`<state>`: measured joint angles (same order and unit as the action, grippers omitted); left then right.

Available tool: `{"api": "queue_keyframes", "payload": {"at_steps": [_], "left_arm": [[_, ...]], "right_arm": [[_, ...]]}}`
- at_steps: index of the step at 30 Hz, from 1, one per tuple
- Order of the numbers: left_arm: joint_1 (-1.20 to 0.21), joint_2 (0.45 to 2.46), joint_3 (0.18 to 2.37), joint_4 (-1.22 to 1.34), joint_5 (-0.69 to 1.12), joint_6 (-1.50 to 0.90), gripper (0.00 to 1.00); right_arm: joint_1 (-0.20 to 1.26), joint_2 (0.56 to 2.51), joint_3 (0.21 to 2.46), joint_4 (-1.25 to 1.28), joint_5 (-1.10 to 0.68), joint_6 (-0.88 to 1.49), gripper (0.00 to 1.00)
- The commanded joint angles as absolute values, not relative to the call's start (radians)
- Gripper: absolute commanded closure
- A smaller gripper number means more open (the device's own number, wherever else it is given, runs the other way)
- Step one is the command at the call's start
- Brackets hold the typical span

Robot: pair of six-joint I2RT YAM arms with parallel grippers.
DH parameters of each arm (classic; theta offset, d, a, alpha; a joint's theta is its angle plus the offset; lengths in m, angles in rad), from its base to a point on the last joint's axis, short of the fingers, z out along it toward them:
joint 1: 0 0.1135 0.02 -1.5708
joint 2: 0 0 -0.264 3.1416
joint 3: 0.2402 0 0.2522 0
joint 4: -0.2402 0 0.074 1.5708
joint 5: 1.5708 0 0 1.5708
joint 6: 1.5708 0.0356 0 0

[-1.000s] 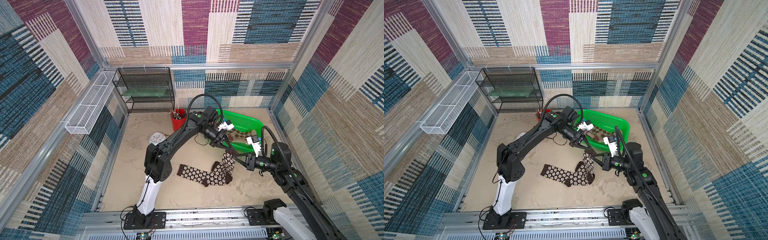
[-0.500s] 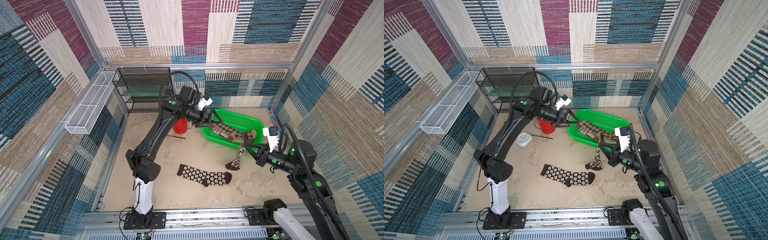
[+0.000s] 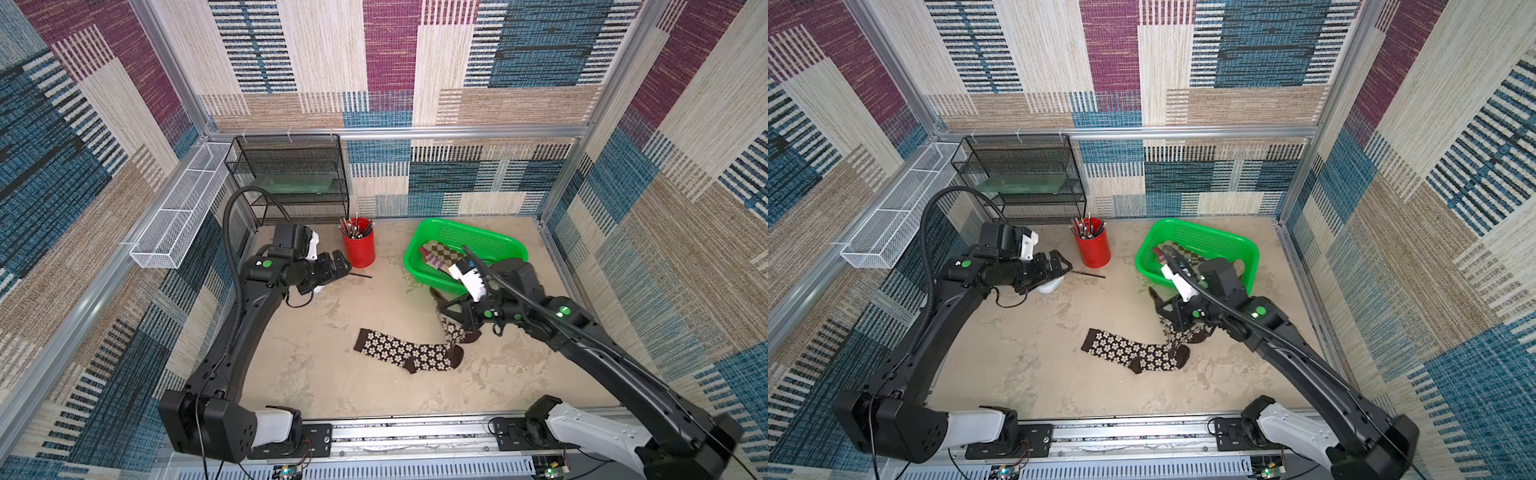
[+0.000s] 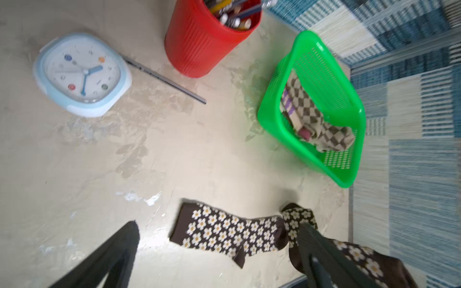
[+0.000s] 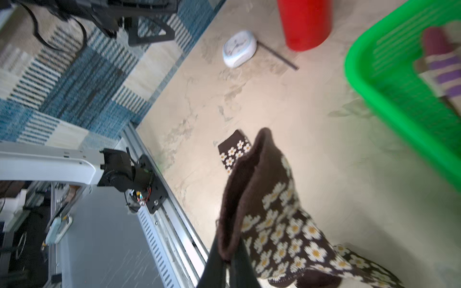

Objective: Place the socks together as a pair
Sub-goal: Flatten out the sock.

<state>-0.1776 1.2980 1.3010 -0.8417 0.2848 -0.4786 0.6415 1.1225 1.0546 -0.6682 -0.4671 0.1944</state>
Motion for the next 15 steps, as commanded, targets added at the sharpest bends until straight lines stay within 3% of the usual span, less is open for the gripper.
{"api": "queue_keyframes", "payload": {"at_steps": [1,13,15], "left_arm": [[-0.17,1.224,1.186,-0.785,0.224,-0.426,0.01],[-0.172,1.047,0.896,-0.557,0.35,-0.416,0.01],[-0.172,1.033,0.868,-0.536,0.362,-0.413,0.01]], "right_arm": [[0.714,1.275,1.094,-0.593,-0.384,0.23,1.0],[0.834,1.893,1.525,-0.633,-0.355,0.253,0.99],[0.833,1.913,1.541,-0.639,-0.371,0.275,0.84]]}}
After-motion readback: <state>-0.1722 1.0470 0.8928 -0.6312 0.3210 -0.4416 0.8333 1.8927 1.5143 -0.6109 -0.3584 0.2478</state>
